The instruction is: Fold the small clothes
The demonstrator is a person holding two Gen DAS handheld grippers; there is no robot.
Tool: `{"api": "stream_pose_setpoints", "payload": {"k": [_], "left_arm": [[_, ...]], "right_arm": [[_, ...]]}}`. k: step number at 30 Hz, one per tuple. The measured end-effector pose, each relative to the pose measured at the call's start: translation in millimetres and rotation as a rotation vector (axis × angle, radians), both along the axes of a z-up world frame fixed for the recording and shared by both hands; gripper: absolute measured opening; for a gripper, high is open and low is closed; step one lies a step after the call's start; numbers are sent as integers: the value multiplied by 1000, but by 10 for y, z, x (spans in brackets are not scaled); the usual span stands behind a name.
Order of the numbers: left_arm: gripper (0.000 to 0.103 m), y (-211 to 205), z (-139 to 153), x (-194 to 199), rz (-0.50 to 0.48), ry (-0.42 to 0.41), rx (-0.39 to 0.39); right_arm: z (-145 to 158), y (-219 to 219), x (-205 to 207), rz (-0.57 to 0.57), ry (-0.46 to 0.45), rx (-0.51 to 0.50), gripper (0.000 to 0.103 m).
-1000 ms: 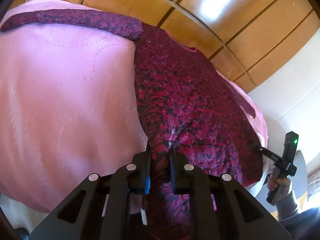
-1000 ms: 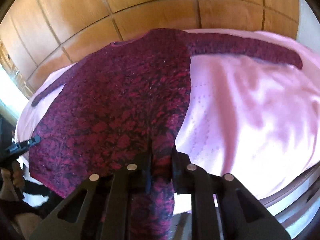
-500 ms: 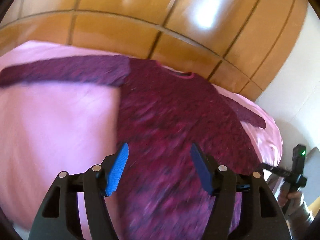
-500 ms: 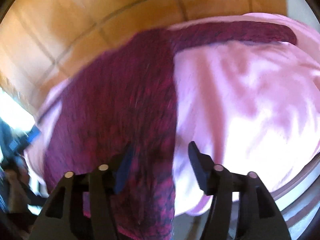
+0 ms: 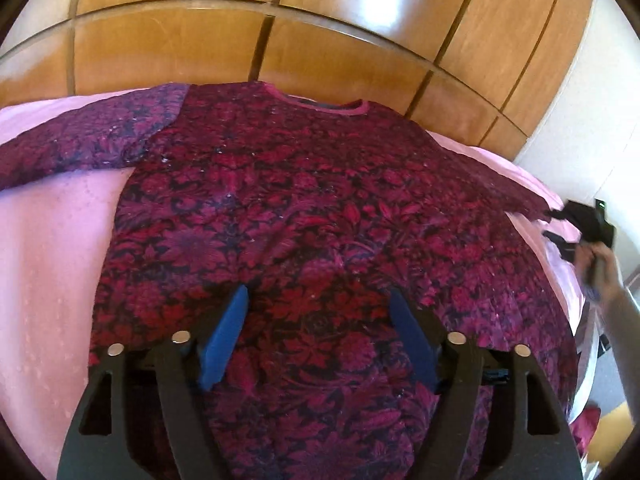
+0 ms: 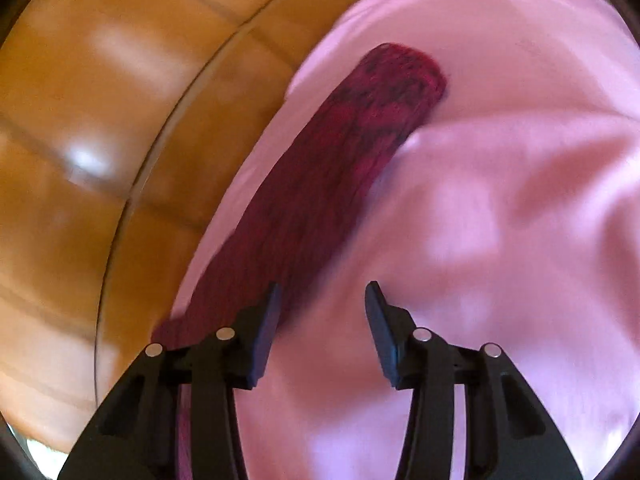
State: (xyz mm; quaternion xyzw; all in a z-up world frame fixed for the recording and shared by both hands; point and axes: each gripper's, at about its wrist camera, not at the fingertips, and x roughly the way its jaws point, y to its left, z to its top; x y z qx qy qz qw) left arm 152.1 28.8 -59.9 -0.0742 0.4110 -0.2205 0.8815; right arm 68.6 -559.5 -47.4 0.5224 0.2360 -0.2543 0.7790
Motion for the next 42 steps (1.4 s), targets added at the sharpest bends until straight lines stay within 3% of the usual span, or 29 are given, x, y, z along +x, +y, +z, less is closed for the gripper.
{"api": "stream_pose_setpoints", "payload": {"k": [3, 5, 7, 11, 16, 20, 28, 33, 35, 36, 37, 39, 40, 42], "left_arm": [[81, -27, -9, 9, -17, 1, -4], [82, -47, -9, 4, -20, -4, 2], [84, -64, -8, 11, -25, -4, 3], [89, -96, -11, 27, -37, -6, 2], [95, -108, -12, 34, -54, -6, -13], [98, -97, -9, 35, -60, -4, -31], [99, -96, -8, 39, -60, -3, -35], [99, -82, 19, 105, -52, 35, -49], [99, -66, 65, 127, -37, 56, -54], [99, -40, 100, 135, -20, 60, -76], [99, -12, 137, 149, -8, 64, -103], [99, 34, 229, 207, -8, 64, -167], [99, 56, 290, 253, -4, 55, -196], [99, 64, 387, 369, 0, 42, -228]], "right_arm": [[-133, -342, 161, -58, 4, 53, 42], [-136, -489, 202, -94, 33, 36, 26], [-81, -545, 228, -93, 89, -5, 15], [303, -308, 390, -25, 161, -190, 11], [859, 462, 805, 188, 199, -513, 11], [985, 1166, 1183, 362, 193, -643, 11], [775, 2652, 2032, 691, 176, -664, 10], [510, 3366, 2265, 839, 215, -681, 10], [450, 3522, 2189, 870, 204, -681, 21], [461, 3555, 2146, 875, 184, -678, 29], [481, 3569, 2069, 885, 157, -664, 45], [555, 3513, 1882, 887, 108, -642, 55], [594, 3511, 1794, 883, 93, -637, 65], [688, 3392, 1563, 862, 43, -598, 69]]}}
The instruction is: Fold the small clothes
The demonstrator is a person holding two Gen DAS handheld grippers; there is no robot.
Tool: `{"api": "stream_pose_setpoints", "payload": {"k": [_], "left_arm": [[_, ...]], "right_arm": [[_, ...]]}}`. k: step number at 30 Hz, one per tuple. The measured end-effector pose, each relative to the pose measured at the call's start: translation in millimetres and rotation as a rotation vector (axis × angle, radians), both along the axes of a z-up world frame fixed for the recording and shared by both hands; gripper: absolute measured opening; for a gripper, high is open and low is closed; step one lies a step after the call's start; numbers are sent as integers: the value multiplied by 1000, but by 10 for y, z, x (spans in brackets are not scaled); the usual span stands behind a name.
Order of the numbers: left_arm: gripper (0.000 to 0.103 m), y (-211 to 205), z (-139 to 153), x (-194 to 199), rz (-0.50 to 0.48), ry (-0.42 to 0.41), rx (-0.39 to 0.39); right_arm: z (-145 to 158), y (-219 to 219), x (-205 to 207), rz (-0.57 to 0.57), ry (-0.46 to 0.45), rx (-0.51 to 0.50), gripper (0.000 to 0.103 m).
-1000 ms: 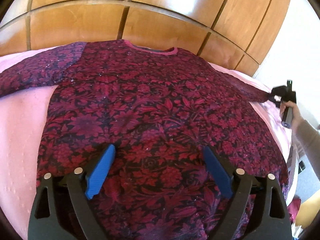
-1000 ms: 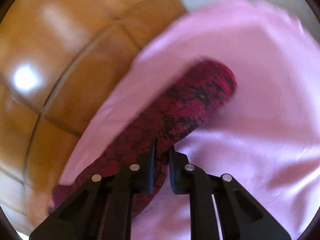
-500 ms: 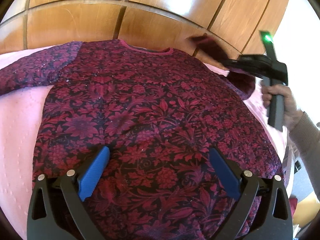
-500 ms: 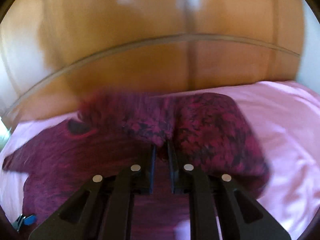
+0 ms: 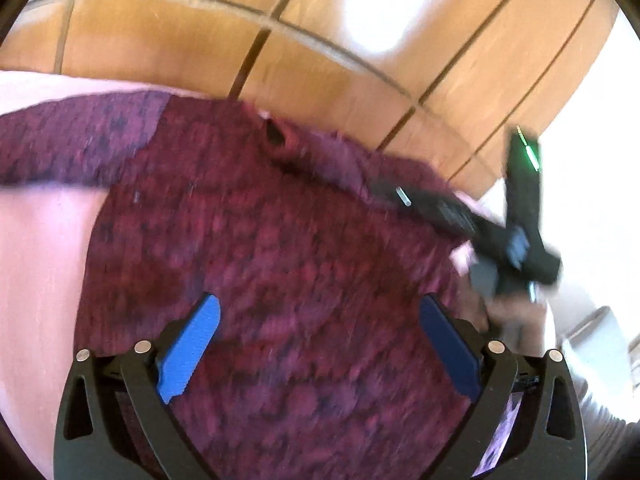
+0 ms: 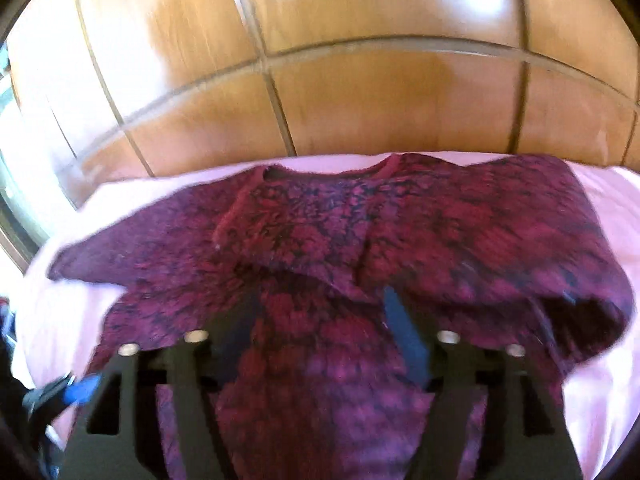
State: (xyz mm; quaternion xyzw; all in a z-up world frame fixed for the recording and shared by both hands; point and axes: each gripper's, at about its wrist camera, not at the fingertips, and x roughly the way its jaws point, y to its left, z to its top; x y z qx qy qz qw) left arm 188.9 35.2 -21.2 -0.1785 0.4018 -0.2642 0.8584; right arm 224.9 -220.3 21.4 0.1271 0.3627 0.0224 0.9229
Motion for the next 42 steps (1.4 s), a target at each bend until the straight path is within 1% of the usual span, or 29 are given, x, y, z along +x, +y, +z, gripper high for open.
{"api": "stream_pose_setpoints", "payload": {"k": [1, 2, 4, 6, 7, 8, 10, 11, 12, 14, 15, 17, 18, 19, 20, 21, 22, 26, 29, 31, 33, 35, 36, 37, 40, 42], "left_arm": [[99, 1, 41, 117, 6, 2, -17], [99, -2, 65, 196, 15, 7, -29], [98, -22, 103, 424, 40, 20, -65], [98, -53, 113, 696, 68, 57, -108], [98, -94, 108, 813, 72, 77, -127], [98, -146, 105, 960, 76, 97, -135], [98, -231, 90, 1152, 88, 120, -132], [98, -284, 80, 1274, 89, 133, -133], [96, -300, 59, 1351, 92, 145, -135], [85, -370, -37, 1543, 109, 192, -144], [74, -411, -97, 1617, 113, 219, -142], [53, -471, -182, 1744, 146, 249, -96], [21, -492, -197, 1770, 150, 245, -66], [12, -473, -199, 1784, 154, 243, -41], [12, -423, -196, 1780, 162, 244, -55], [11, -357, -163, 1749, 175, 225, -70], [10, -276, -92, 1692, 189, 187, -68], [10, 55, 69, 1535, 223, 121, -71], [9, 290, 132, 1420, 258, 99, -76], [9, 384, 159, 1327, 271, 84, -55], [9, 475, 137, 1293, 292, 83, -33], [9, 512, 70, 1293, 301, 102, -17], [9, 504, 35, 1287, 308, 109, 16], [9, 503, 5, 1276, 314, 117, 34], [9, 465, -122, 1237, 316, 149, 81], [9, 410, -157, 1190, 294, 126, 138]], "right_arm": [[2, -49, -35, -8, -9, 35, 70], [36, -156, -156, -22, -17, 74, 73], [74, -379, -247, -62, -32, 135, 76], [60, -641, -449, -121, -41, 226, 76], [46, -773, -525, -146, -44, 284, 78], [14, -982, -654, -191, -61, 372, 81], [-6, -1229, -798, -248, -88, 456, 85], [-38, -1369, -869, -274, -105, 525, 86], [-71, -1471, -917, -288, -120, 591, 87], [-83, -1647, -990, -316, -156, 694, 94], [-87, -1698, -1015, -326, -177, 727, 96], [-118, -1789, -1002, -340, -212, 809, 96], [-140, -1819, -974, -345, -218, 847, 96], [-158, -1839, -941, -344, -222, 871, 96], [-179, -1830, -865, -341, -221, 892, 96], [-183, -1814, -813, -345, -214, 895, 97], [-196, -1807, -769, -346, -208, 900, 97], [-244, -1786, -694, -345, -189, 915, 98], [-292, -1781, -686, -347, -197, 945, 99], [-336, -1772, -592, -355, -183, 950, 99], [-375, -1768, -488, -369, -150, 914, 99], [-407, -1741, -432, -378, -127, 880, 99], [-402, -1712, -405, -381, -114, 841, 99], [-374, -1674, -390, -394, -86, 775, 99], [-308, -1580, -419, -394, -34, 659, 99], [-256, -1541, -474, -405, 7, 585, 99]]}}
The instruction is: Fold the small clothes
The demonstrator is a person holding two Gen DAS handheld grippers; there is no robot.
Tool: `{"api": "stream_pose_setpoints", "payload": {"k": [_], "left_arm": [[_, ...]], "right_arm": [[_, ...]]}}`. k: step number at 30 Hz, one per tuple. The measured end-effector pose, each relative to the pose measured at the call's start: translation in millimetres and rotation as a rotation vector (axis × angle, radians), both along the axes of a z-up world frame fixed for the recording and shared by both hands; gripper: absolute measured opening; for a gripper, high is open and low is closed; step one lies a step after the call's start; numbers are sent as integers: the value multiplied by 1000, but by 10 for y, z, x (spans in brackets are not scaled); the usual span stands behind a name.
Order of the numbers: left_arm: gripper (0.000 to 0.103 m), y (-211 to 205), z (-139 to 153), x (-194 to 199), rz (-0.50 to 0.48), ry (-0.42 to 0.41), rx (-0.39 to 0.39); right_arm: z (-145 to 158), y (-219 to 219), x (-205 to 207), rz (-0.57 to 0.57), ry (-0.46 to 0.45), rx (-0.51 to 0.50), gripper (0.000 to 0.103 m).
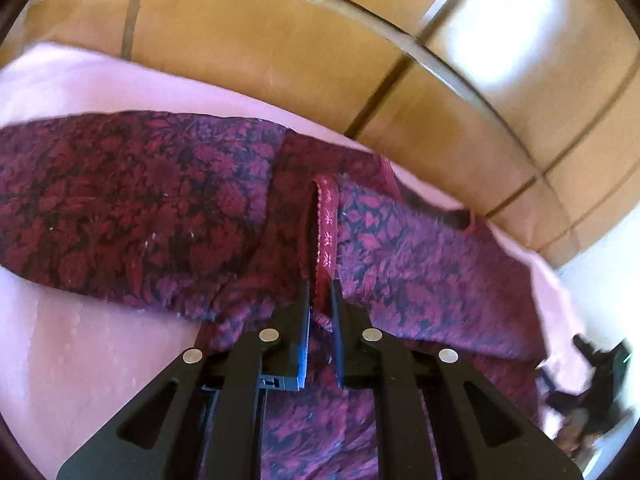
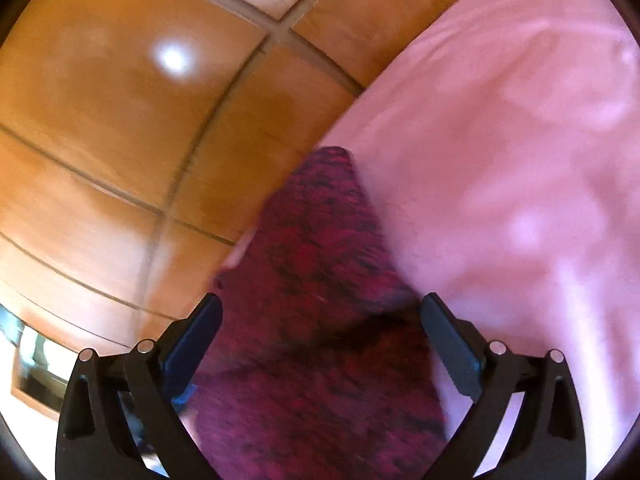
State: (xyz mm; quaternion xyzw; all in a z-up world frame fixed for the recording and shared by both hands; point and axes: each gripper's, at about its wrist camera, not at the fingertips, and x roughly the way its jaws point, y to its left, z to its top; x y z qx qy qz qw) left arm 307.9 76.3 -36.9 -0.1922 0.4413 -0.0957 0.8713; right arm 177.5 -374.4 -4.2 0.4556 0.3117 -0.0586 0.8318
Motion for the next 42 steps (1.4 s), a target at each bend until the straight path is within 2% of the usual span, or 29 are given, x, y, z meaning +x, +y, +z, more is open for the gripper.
{"api": "stream_pose_setpoints", "payload": {"k": [1, 4, 6, 8, 11, 14, 17, 19, 21, 23, 25, 26, 27, 28, 34, 37, 39, 42], "left_arm": [[9, -11, 6, -27, -7, -11, 12], [9, -5, 75, -103, -19, -45, 20], [9, 6, 121, -150, -23, -68, 32], [9, 21, 162, -190, -23, -76, 42], [9, 64, 163, -186, -3, -74, 42], [9, 76, 60, -124, 15, -39, 62], [10, 84, -146, -31, 19, 10, 55], [10, 148, -173, -68, 40, -2, 1], [14, 180, -153, -107, 46, -8, -18], [23, 233, -104, -177, 52, -22, -26], [38, 303, -48, -257, 59, -46, -60], [42, 383, -25, -303, 66, -58, -102], [58, 457, -6, -338, 99, -55, -108], [62, 529, 19, -369, 140, -57, -106], [62, 1140, 108, -505, 237, -74, -194], [62, 1433, 68, -539, 329, -57, -213], [62, 1679, 30, -562, 371, -47, -270], [62, 2111, -62, -596, 489, -29, -334]], "right_arm": [[35, 31, -48, 15, 13, -29, 99], [314, 214, -169, 54, -39, -169, 99], [451, 350, -78, 95, -63, -239, 99], [490, 512, 123, 129, -41, -326, 98], [347, 741, 515, 185, 36, -406, 91], [74, 909, 771, 204, 143, -485, 90], [-70, 1121, 807, 197, 170, -621, 92], [-129, 1193, 780, 193, 174, -676, 93], [-156, 1205, 765, 185, 171, -688, 94], [-184, 1256, 758, 179, 169, -707, 96], [-197, 1296, 777, 182, 182, -728, 98], [-199, 1309, 781, 183, 186, -732, 98], [-194, 1334, 811, 181, 187, -734, 98], [-199, 1345, 827, 180, 187, -733, 99], [-181, 1362, 831, 179, 198, -738, 101], [-191, 1356, 843, 178, 197, -739, 101], [-198, 1363, 833, 175, 196, -745, 101], [-196, 1378, 839, 173, 197, -751, 101]]}}
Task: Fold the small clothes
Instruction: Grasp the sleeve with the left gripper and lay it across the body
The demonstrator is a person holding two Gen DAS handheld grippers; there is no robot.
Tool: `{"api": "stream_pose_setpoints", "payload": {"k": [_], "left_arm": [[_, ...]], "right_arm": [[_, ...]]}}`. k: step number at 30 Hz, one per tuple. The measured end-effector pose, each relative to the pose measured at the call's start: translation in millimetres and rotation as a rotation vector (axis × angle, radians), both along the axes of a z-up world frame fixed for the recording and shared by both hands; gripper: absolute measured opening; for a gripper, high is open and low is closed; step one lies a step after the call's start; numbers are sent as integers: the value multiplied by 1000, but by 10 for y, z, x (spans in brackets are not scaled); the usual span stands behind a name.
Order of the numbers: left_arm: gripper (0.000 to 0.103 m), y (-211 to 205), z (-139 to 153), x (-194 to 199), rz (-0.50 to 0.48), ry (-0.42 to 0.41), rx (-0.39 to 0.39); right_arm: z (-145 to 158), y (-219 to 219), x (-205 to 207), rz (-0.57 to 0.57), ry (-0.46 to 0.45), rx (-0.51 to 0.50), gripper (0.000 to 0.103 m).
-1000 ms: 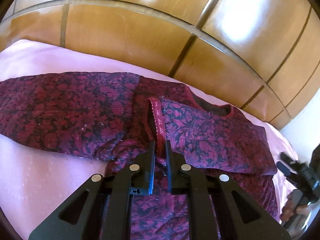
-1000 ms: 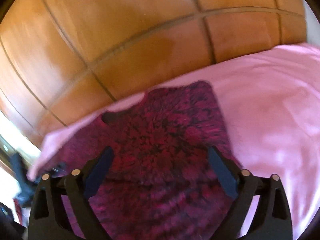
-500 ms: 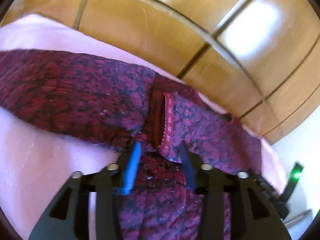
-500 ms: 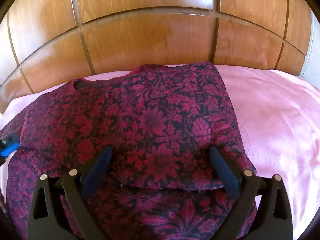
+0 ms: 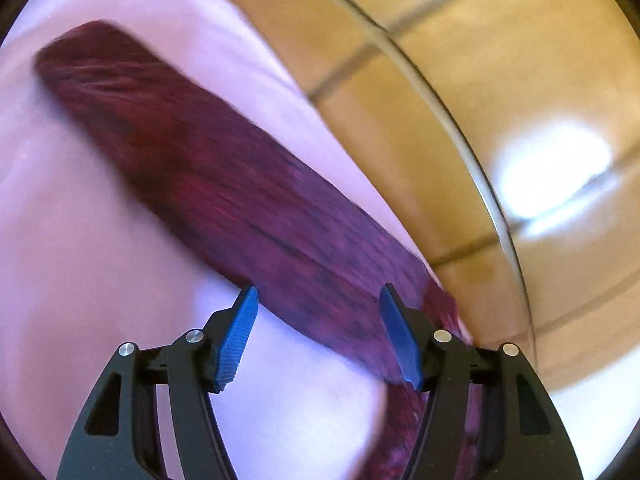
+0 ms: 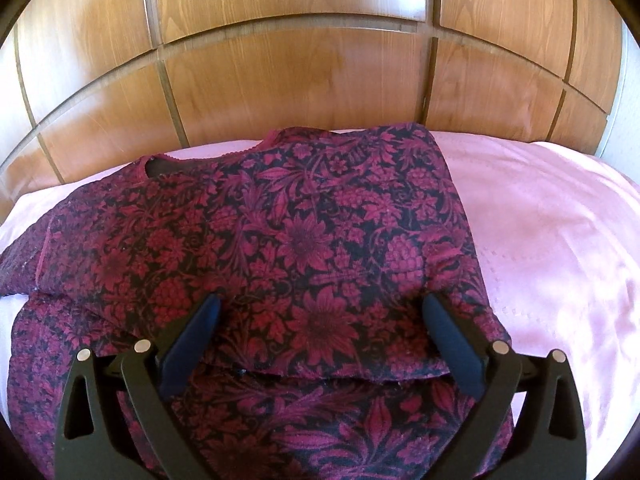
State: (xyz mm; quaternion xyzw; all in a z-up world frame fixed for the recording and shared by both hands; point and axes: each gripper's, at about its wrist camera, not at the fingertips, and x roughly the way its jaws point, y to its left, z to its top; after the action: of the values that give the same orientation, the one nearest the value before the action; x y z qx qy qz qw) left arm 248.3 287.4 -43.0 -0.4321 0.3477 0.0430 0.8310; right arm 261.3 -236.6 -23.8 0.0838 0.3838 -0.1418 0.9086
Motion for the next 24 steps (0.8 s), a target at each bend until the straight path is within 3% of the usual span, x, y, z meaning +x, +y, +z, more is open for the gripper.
{"api": "stream_pose_setpoints", "payload": {"k": [5, 8, 10, 12, 15, 16, 20, 24], "left_arm": [[58, 686, -150, -65, 170, 36, -110], [47, 981, -207, -55, 233, 30, -205], [28, 1148, -173, 10, 273, 68, -191], [15, 1192, -130, 60, 284, 88, -150], [14, 1008, 120, 118, 235, 71, 8], [14, 853, 259, 138, 197, 51, 86], [14, 291, 592, 202, 48, -31, 279], [14, -326, 751, 249, -91, -104, 336]], "right_arm": [[2, -16, -9, 2, -5, 4, 101], [0, -21, -18, 3, -9, 5, 101], [1, -20, -19, 4, -10, 3, 101], [1, -19, -22, 4, -13, 2, 101], [1, -17, -16, 5, -11, 1, 101], [1, -17, -14, 5, -10, 0, 101], [1, -17, -20, 6, -10, 0, 101], [4, -19, -20, 7, -11, 0, 101]]}}
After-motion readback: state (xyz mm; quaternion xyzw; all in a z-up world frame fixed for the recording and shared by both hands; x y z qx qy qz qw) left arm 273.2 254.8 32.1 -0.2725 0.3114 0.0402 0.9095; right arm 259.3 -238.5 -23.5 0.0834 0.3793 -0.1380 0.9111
